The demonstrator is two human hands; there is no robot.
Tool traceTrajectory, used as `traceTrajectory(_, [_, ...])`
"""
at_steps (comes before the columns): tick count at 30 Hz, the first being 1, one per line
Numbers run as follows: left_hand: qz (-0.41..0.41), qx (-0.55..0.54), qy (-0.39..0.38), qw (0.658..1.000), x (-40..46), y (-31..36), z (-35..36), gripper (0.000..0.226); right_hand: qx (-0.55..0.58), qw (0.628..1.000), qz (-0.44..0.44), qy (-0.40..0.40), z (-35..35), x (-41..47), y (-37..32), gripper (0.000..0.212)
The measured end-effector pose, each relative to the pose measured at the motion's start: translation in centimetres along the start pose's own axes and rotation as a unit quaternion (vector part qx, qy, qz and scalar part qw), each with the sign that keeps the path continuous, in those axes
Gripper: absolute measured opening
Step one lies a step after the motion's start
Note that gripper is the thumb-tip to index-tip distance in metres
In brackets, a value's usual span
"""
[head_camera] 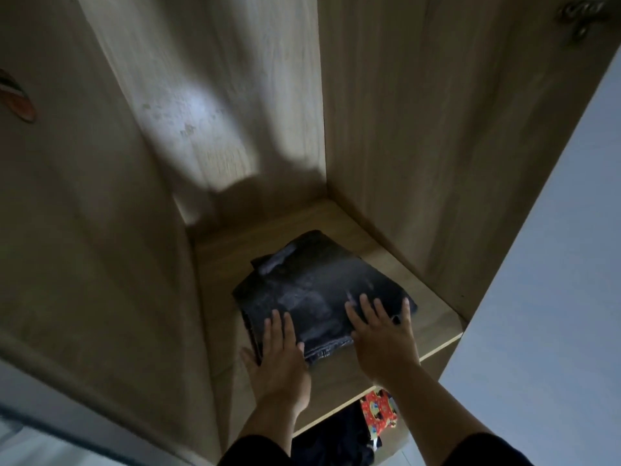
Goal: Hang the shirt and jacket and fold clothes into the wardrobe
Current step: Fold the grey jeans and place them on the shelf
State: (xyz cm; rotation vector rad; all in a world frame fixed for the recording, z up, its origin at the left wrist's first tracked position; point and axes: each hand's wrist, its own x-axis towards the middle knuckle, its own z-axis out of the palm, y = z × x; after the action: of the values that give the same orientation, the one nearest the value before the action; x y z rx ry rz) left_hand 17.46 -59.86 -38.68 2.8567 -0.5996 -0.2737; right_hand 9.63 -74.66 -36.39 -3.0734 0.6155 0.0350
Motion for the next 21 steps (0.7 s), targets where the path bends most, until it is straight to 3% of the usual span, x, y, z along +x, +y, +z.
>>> traceTrajectory(2, [0.001,0.012,0.004,1.000,1.6,-0.5,-0.4,0.056,-0.023,1.000,-0.008,0.017,0.4,1.4,-0.1,0.058])
traceTrajectory(7, [0.001,0.011,0.030,0.999,6.2,-1.0,-0.8,0.056,-0.022,0.999,-0.004,-0.040,1.0,6.6,-0.6,0.056])
traceTrajectory(15, [0.036,-0.043,0.044,0.997,17.5,-3.2,-0.5,0.055,0.028,1.000,-0.014,0.003,3.1,15.9,-1.1,0.054])
traceTrajectory(21, [0.029,-0.032,0.047,0.998,21.4,-3.3,-1.5,0.053,0.047,0.999,-0.016,0.004,3.6,20.6,-1.0,0.053])
